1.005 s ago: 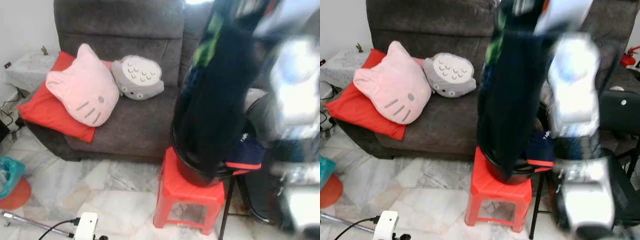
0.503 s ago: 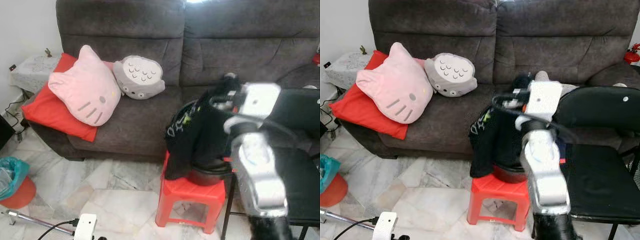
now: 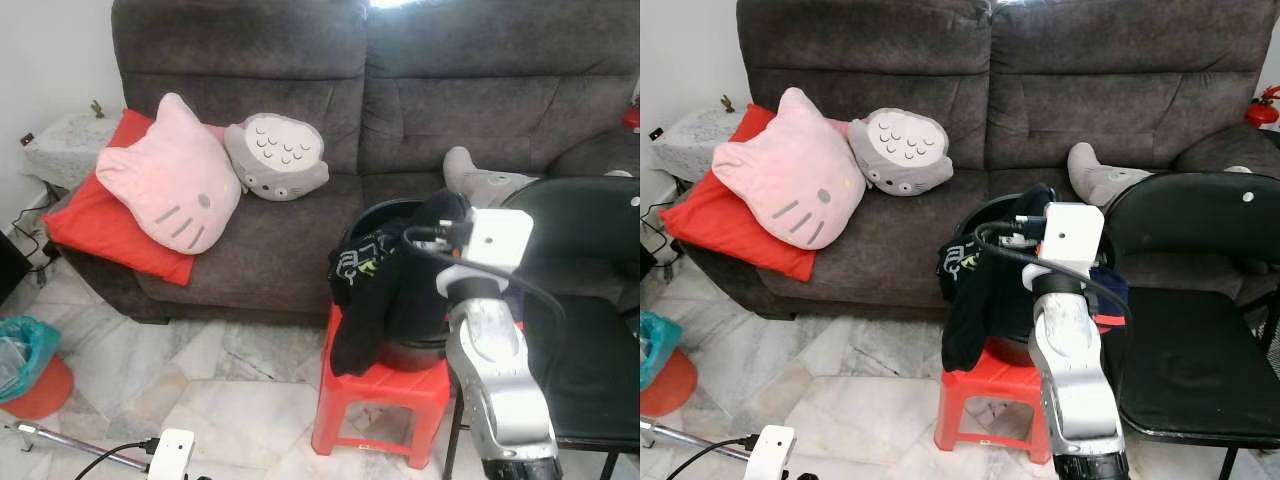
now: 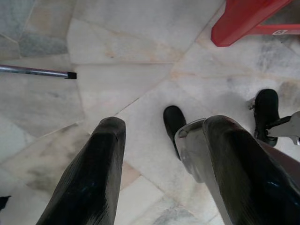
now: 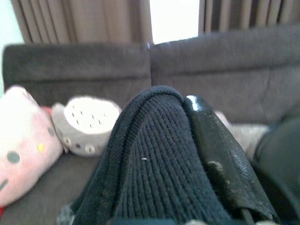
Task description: Hang hanger
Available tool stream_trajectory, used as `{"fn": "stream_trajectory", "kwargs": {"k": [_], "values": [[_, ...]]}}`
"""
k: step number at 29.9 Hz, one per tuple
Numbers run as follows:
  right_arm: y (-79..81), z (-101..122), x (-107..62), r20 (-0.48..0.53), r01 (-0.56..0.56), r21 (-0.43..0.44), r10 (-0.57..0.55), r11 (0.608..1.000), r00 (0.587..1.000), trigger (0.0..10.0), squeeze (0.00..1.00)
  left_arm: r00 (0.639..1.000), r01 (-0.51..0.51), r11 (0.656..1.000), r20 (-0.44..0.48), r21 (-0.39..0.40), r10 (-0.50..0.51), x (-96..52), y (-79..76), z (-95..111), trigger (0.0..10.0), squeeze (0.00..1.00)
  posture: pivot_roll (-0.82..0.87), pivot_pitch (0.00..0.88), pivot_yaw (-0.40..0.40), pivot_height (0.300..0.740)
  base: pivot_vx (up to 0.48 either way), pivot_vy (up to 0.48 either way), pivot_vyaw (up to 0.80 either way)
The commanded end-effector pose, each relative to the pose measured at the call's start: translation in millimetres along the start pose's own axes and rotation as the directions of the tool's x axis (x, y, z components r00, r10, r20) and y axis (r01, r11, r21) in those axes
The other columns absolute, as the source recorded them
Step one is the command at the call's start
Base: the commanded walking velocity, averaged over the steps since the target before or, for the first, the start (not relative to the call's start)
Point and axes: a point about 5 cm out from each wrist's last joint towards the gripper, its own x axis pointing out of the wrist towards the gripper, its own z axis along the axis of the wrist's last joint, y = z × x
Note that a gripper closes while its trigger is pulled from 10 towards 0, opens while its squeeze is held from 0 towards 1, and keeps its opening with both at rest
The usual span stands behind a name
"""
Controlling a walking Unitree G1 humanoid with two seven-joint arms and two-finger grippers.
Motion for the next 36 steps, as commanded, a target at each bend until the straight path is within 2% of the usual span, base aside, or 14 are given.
{"fn": "stream_trajectory", "kwargs": {"k": [1, 6, 12, 28, 36], "values": [[-0.2, -11.0, -5.0, -0.026, 0.006, -0.009, -0.007, 1.000, 1.000, 10.0, 0.00, 1.000, -0.010, 1.000, -0.019, 0.014, 0.011, -1.8, 4.9, -4.9, 10.0, 0.00, -0.06, 0.000, 0.059, 0.740, 0.000, 0.000, 0.00], [-4.1, -19.0, -8.2, -0.046, 0.029, -0.018, -0.030, 0.999, 0.999, 10.0, 0.00, 1.000, -0.012, 1.000, -0.021, 0.021, 0.012, -2.1, 5.6, -5.6, 10.0, 0.00, -0.05, 0.000, 0.062, 0.740, 0.000, 0.000, 0.00], [-2.9, -12.4, -4.8, -0.008, 0.023, -0.025, -0.023, 0.999, 1.000, 10.0, 0.00, 1.000, -0.007, 0.999, -0.025, 0.033, 0.008, -2.5, 6.0, -6.6, 10.0, 0.00, -0.05, 0.000, 0.062, 0.740, 0.000, 0.000, 0.00], [-10.1, -13.9, -1.9, -0.012, 0.028, -0.060, -0.029, 0.998, 0.999, 10.0, 0.00, 1.000, -0.004, 1.000, -0.019, 0.026, 0.004, -2.0, 4.7, -5.2, 10.0, 0.00, -0.05, 0.000, 0.047, 0.740, 0.000, 0.000, 0.00], [-9.4, -12.9, 1.0, -0.010, 0.018, -0.071, -0.019, 0.997, 1.000, 10.0, 0.00, 1.000, -0.003, 1.000, -0.012, 0.013, 0.004, -1.5, 3.7, -3.9, 10.0, 0.00, -0.05, 0.000, 0.044, 0.740, -0.251, 0.000, 0.00]]}}
